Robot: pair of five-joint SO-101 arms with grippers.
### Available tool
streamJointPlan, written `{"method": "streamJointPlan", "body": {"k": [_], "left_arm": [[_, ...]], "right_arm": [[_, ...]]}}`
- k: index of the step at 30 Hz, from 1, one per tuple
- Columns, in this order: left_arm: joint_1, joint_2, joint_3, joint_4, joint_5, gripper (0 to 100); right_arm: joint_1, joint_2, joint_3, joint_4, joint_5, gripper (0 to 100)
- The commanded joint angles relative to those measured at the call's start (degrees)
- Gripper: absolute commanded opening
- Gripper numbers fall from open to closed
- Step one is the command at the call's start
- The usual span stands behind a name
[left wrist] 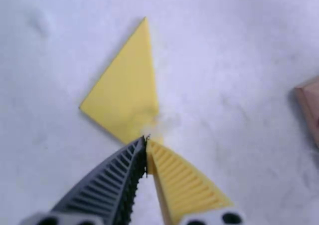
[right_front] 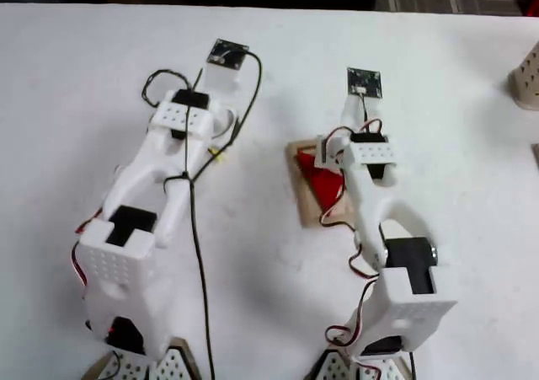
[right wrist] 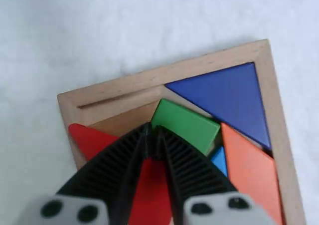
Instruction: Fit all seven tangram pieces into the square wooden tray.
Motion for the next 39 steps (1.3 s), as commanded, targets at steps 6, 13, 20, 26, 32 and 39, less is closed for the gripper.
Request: {"method": "streamJointPlan", "body": {"k": [6, 13, 20, 26, 32, 39], "left_arm": [[-0.3, -0.8, -2.1, -1.7, 0.2, 3], [-0.3, -0.7, -2.1, -1.8, 0.2, 3], [-0.3, -0.7, -2.1, -1.8, 0.2, 3], [-0.2, -0.7, -2.1, -1.8, 0.2, 3], [-0.2, -0.7, -2.1, -1.5, 0.2, 3], [-0.3, -0.9, -1.8, -1.4, 0.2, 3]], "right_arm": [[-0.7, -1.5, -0.4, 5.5, 0.8, 1.7], [1.2, -9.1, 3.5, 6.7, 1.7, 1.7], [4.7, -21.8, 14.9, 7.0, 1.9, 1.7], [2.4, -27.2, 26.3, 1.8, 1.9, 1.7], [-1.1, -25.1, 29.4, -2.9, 1.4, 1.7], [-0.5, -22.6, 27.3, -6.3, -1.0, 1.7]]}}
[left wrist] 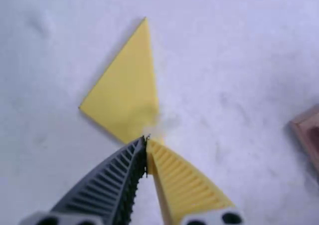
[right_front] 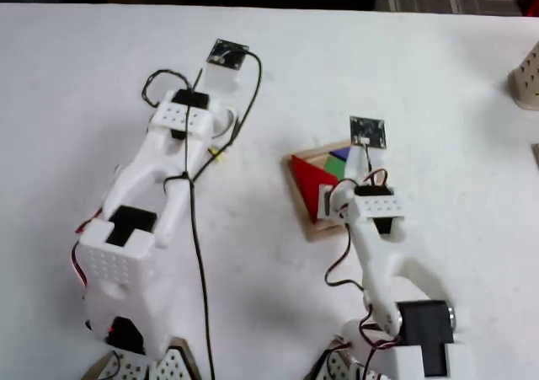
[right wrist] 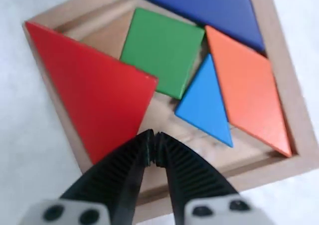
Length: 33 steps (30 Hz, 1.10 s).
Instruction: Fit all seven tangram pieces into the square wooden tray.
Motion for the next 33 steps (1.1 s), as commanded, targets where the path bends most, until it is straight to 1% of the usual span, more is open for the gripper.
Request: {"method": "streamJointPlan", "body": {"k": [1, 8, 12, 16, 20, 25, 30, 33], "left_arm": [[-0.3, -0.9, -1.8, -1.4, 0.2, 3], [-0.3, -0.7, -2.0, -1.4, 0.2, 3], [-0.2, -0.7, -2.0, -1.5, 0.2, 3], [-0.2, -0.7, -2.0, -1.5, 0.2, 3], [-0.2, -0.7, -2.0, -1.5, 0.2, 3], [-0.2, -0.7, -2.0, -1.6, 0.2, 3], [-0.2, -0.7, -2.1, -1.8, 0.2, 3], [-0.2, -0.7, -2.1, -1.8, 0.2, 3]], "right_arm": [[0.6, -0.8, -2.5, -0.5, -0.9, 1.7], [5.0, -10.2, -7.0, 8.9, -0.9, 1.9], [3.2, -12.3, -10.1, 8.4, -1.3, 2.0], [0.7, -6.5, -13.2, 1.5, -1.4, 1.9], [-0.4, 4.9, -17.6, -3.4, -1.4, 1.9], [0.0, 16.2, -23.4, -1.9, -1.1, 1.7], [-0.7, 13.0, -24.1, 5.5, -1.3, 1.7], [-2.7, 11.2, -21.3, 6.3, -1.1, 1.7]]}}
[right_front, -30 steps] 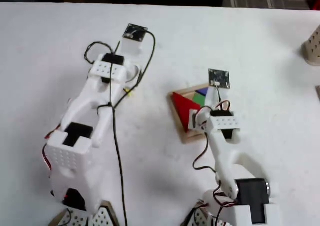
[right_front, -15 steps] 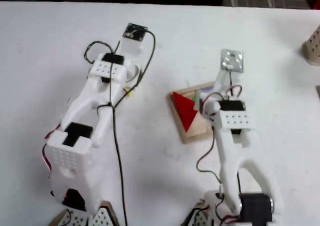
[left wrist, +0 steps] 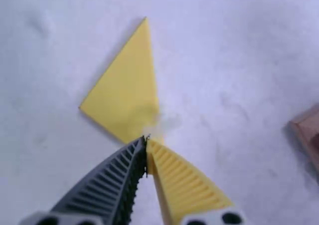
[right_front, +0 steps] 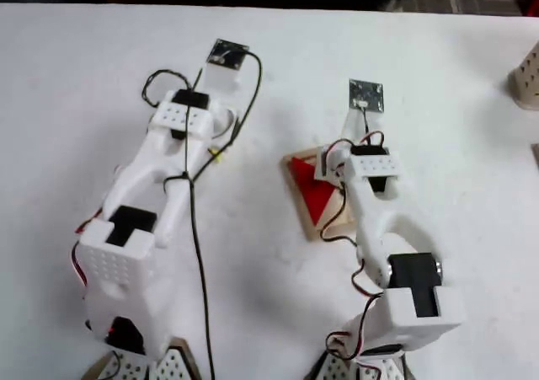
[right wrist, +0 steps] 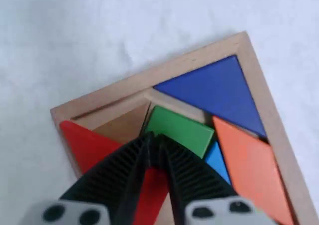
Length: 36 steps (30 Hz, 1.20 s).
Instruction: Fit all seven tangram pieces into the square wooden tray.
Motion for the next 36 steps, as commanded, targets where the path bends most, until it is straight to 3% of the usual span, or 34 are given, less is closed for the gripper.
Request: {"method": "streamJointPlan", "body": {"k": [1, 13, 19, 36], "left_arm": [[-0.2, -0.7, -2.1, -1.8, 0.2, 3], [-0.2, -0.7, -2.1, -1.7, 0.2, 3], [-0.2, -0.7, -2.1, -1.7, 0.2, 3], [-0.2, -0.7, -2.1, -1.6, 0.2, 3]], "right_arm": [[-2.9, -3.9, 1.1, 1.3, -0.1, 1.7], [-1.3, -8.4, 0.8, -1.5, -0.4, 1.7], [-4.8, -3.6, 0.5, -5.1, -0.5, 1.7], [-3.0, 0.8, -0.8, -8.9, 0.0, 1.8]]}}
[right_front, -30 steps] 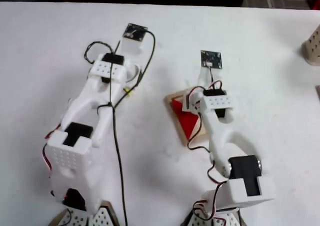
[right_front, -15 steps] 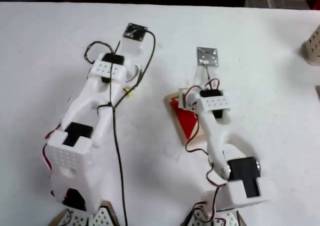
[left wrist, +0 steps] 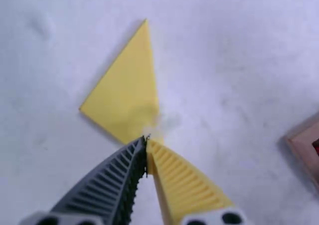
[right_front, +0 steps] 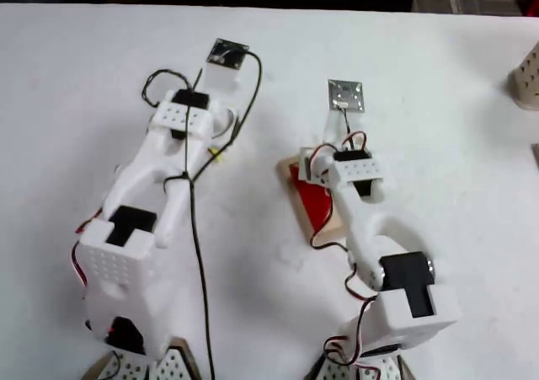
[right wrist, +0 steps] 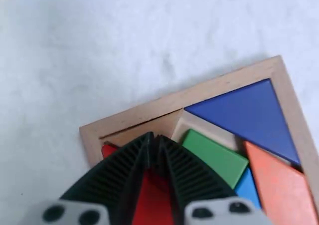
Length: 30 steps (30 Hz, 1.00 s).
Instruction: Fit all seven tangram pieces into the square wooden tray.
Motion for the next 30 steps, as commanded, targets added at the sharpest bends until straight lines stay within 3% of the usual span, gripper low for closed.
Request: {"method": "streamJointPlan", "body": {"k": [1, 12, 19, 30], "left_arm": [[-0.2, -0.7, -2.1, -1.2, 0.2, 3], [-0.3, -0.7, -1.9, -1.1, 0.2, 3], [-0.3, -0.7, -2.0, -1.2, 0.2, 3], [-0.3, -0.7, -2.0, -1.1, 0.2, 3]], "right_arm": [[1.2, -0.2, -2.5, -1.1, 0.0, 1.8], [4.9, -1.5, -4.6, -0.4, -0.2, 1.7], [5.7, -10.9, -4.2, 11.7, -0.4, 1.7], [7.7, -10.7, 4.8, 2.2, 0.1, 2.0]]}}
